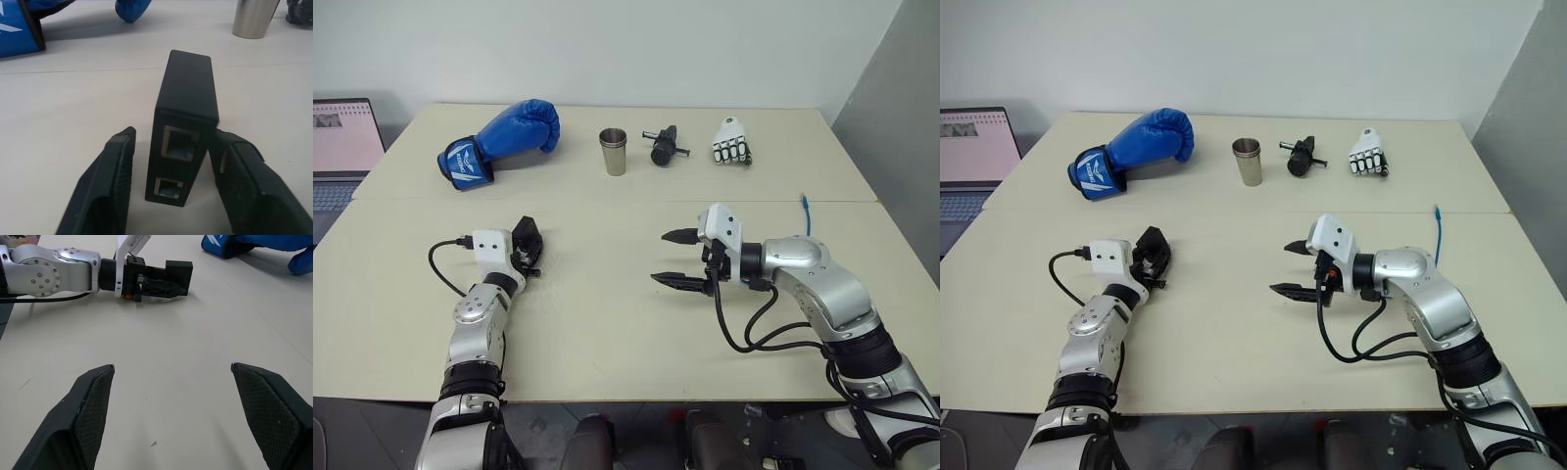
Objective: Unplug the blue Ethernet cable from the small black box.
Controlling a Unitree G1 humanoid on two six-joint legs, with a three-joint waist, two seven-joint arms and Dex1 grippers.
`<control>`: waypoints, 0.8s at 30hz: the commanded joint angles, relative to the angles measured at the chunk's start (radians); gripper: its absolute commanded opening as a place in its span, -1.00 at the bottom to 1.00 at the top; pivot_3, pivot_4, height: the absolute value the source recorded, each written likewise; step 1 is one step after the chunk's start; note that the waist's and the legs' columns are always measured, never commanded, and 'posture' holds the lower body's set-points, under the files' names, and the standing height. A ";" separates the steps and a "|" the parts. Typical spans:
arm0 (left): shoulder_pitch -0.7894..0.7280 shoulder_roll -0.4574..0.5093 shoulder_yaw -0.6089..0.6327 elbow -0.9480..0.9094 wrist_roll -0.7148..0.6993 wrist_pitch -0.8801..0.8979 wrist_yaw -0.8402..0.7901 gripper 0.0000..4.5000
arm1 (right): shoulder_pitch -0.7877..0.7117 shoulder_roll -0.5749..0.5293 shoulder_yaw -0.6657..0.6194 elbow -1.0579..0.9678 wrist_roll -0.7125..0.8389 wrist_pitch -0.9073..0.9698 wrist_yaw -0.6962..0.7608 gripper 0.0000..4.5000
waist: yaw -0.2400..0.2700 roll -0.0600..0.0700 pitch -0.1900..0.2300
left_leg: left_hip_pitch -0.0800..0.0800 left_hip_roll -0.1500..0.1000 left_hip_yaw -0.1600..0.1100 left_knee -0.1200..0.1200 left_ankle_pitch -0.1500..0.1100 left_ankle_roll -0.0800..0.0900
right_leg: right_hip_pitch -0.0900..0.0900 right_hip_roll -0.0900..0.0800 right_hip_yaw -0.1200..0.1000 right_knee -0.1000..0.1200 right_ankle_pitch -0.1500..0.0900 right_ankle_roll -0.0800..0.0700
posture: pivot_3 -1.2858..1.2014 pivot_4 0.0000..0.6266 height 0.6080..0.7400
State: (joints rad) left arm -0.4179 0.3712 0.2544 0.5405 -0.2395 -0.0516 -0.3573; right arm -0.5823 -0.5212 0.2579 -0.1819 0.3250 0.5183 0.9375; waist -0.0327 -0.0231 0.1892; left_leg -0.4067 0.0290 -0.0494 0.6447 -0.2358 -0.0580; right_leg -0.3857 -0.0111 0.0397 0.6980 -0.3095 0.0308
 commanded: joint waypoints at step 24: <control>0.391 0.372 0.074 -0.715 -0.175 0.444 -0.339 0.79 | 0.238 -0.226 -0.310 -0.278 0.232 0.187 0.043 0.79 | 0.003 -0.001 0.000 | 0.001 0.001 0.000 -0.001 0.000 0.000 | 0.002 -0.001 -0.001 -0.001 0.000 0.000 | 0.03 -0.52 1.00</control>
State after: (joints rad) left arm -0.0293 0.6916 0.2763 -0.1062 -0.3377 0.3427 -0.6066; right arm -0.3332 -0.7173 0.0343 -0.4213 0.4944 0.6806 0.9611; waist -0.0302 -0.0239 0.1893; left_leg -0.4054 0.0300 -0.0487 0.6434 -0.2359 -0.0581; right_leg -0.3840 -0.0110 0.0390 0.6968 -0.3098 0.0310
